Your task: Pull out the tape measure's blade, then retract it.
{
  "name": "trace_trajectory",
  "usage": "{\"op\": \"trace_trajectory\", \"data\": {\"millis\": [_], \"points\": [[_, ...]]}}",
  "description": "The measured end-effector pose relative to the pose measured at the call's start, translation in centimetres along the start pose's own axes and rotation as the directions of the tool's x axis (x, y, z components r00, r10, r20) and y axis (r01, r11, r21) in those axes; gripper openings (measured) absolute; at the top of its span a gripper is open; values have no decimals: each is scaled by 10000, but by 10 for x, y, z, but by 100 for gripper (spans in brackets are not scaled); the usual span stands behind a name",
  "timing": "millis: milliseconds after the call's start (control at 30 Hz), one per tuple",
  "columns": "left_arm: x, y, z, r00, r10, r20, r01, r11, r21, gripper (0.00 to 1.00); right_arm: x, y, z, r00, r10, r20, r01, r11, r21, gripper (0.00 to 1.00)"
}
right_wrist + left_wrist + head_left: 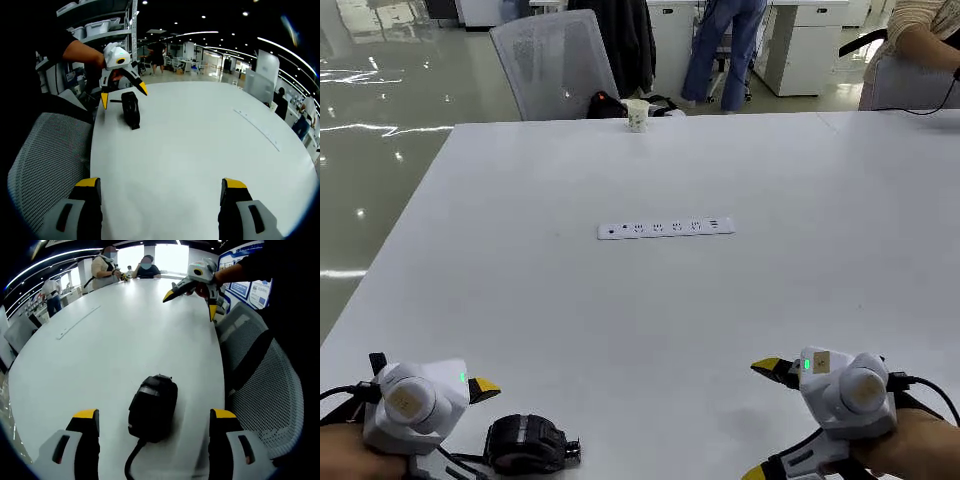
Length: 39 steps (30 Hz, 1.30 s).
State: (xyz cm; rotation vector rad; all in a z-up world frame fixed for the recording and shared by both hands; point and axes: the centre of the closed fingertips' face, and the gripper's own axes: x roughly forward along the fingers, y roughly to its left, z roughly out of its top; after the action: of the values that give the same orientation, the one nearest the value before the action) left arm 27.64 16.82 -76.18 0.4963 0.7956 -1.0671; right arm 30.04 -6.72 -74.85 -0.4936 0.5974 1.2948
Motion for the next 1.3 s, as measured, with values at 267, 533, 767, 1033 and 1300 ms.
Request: {"op": "trace_trajectory", "data": {"millis": [267, 533, 767, 1033, 1300], "points": [[10, -2, 3, 9990, -210, -388, 224, 9990, 377, 81, 20, 8, 21, 9990, 395, 223, -390, 9990, -236, 99], [18, -2, 7, 9970, -452, -628, 496, 9963, 709, 73, 43, 10, 31, 9973, 625, 375, -618, 9979, -205, 99], [23, -1, 5, 9941, -553, -930, 650, 9923, 1052, 63, 61, 12, 43, 9958, 860, 315, -852, 9960, -259, 99], [29, -5, 6, 9920, -681, -1068, 798, 9908, 1097, 50, 84, 23, 62, 9910, 1304, 297, -1286, 9902, -549, 99], [32, 1, 6, 9916, -476, -1199, 607, 9923, 1081, 39, 102, 34, 67, 9883, 1517, 155, -1504, 9865, -654, 99]]}}
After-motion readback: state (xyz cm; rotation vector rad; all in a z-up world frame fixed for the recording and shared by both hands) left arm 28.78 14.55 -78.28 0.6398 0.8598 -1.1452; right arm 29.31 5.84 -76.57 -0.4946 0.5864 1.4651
